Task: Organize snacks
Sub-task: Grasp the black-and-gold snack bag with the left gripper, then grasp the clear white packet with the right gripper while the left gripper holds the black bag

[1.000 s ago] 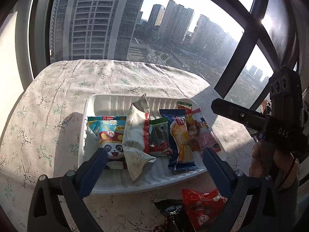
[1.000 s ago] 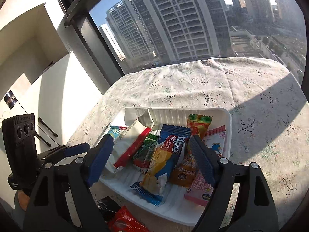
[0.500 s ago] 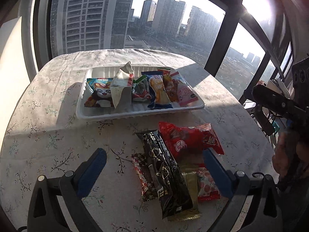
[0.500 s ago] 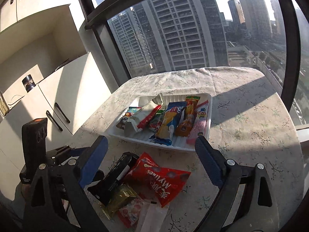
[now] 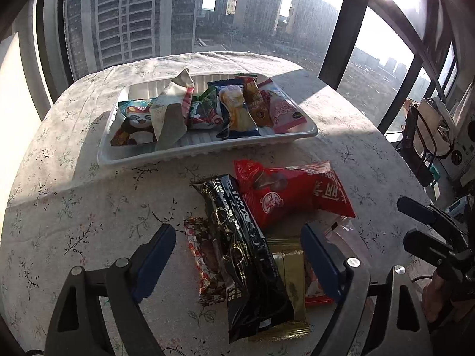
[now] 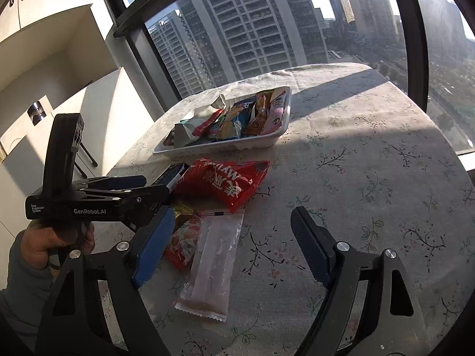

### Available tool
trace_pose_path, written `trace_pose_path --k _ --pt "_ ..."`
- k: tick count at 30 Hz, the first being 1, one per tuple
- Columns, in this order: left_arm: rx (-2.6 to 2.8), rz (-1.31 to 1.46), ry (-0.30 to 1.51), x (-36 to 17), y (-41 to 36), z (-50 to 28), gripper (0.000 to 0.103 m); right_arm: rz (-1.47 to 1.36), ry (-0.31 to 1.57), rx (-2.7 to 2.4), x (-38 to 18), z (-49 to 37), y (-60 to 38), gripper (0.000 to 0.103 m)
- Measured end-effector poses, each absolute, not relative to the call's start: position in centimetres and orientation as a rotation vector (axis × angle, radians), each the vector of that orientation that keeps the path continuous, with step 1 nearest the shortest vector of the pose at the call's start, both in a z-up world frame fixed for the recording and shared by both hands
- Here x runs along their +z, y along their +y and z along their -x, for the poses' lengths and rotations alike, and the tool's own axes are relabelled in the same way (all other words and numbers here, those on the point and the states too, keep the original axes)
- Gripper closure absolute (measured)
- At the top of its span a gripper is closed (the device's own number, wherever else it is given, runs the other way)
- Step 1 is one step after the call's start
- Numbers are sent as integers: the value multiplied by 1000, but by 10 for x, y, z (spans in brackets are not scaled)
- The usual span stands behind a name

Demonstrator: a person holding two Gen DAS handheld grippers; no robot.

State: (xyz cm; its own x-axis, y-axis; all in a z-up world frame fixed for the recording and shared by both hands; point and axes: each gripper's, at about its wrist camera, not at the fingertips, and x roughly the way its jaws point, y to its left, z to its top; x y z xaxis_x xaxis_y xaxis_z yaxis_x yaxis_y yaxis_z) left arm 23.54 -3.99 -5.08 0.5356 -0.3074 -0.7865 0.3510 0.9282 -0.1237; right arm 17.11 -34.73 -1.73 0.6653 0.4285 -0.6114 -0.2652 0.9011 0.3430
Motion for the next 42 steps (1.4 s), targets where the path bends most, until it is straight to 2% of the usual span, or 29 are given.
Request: trace_pose_path --k 4,9,13,22,24,30,42 --pt "-391 -83 945 -55 -46 -239 37 -202 753 414 -23 -169 -339 28" --pt "-373 -119 971 -61 -51 -248 42 -198 764 431 -27 -173 -333 28" --pt "-384 -123 999 -65 -50 -253 55 -197 768 437 -28 -173 -333 28" --pt "-387 -174 1031 -68 -50 -258 58 -180 772 447 -28 -172 -328 28" --pt "-387 -166 1029 -68 -49 -260 66 -175 774 450 -29 -172 -327 31" --pt "-375 -145 1013 -66 -41 -259 75 -167 780 447 -29 -173 -325 33" --pt "-378 -36 942 -47 -10 -234 75 -103 801 435 -28 -169 -309 38"
